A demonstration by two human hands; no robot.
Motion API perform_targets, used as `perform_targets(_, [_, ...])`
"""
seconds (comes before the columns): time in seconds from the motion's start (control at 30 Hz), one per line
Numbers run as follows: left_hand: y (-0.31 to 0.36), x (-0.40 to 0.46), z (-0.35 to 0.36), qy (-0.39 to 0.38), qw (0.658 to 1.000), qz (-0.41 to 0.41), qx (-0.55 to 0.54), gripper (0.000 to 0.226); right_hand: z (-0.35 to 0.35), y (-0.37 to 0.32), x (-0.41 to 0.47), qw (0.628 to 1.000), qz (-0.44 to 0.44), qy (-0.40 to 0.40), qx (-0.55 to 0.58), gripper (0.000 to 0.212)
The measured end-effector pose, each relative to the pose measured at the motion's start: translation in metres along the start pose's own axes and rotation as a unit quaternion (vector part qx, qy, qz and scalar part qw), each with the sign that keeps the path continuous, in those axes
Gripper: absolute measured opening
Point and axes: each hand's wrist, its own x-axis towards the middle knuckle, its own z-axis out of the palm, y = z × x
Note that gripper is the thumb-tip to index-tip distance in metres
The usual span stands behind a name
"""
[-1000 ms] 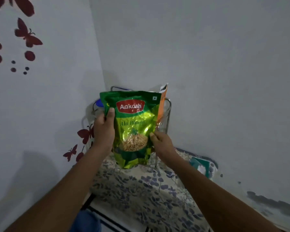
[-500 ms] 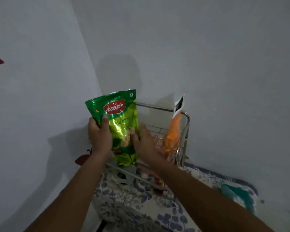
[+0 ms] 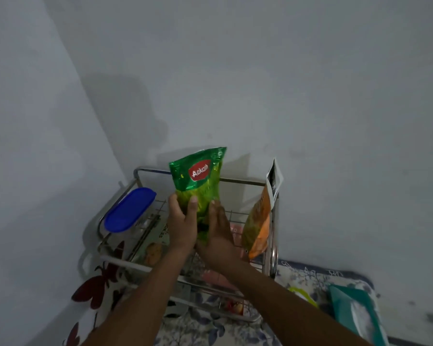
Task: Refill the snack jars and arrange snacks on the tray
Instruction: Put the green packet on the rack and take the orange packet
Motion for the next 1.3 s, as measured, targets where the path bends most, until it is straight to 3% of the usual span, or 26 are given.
perform_targets(0.2, [-0.031,-0.002,-0.014,-0.057,0.997,-0.007,0.058,0.036,0.015,0.008,0.002,1.0,0.026,0.013,0.001,0.104])
perform_targets(0.33, [-0.036,-0.001,-0.02,-0.064,0.993,-0.012,0.102,0.004,0.017,0.004,0.004,0.998,0.057,0.013,0.026,0.104])
perform_targets(0.57, [-0.035,-0.011,-0.02,-0.049,0.996,-0.007,0.07,0.005,0.012,0.001,0.0,0.996,0.065,0.035,0.048,0.102])
perform_targets(0.77, [-0.03,-0.017,-0.013,-0.071,0.995,-0.06,0.048,0.022,0.002,0.003,0.001,0.987,0.113,0.014,0.115,0.105])
perform_targets(1.13, [-0.033,-0.023,-0.022,-0.071,0.995,-0.052,0.044,0.052,0.003,0.008,-0.018,0.996,0.075,0.007,0.056,0.106])
perform_targets(1.3, [-0.028,-0.038,-0.025,-0.015,0.997,0.002,0.076,0.04,0.003,0.0,-0.029,0.996,0.038,0.059,0.046,0.095])
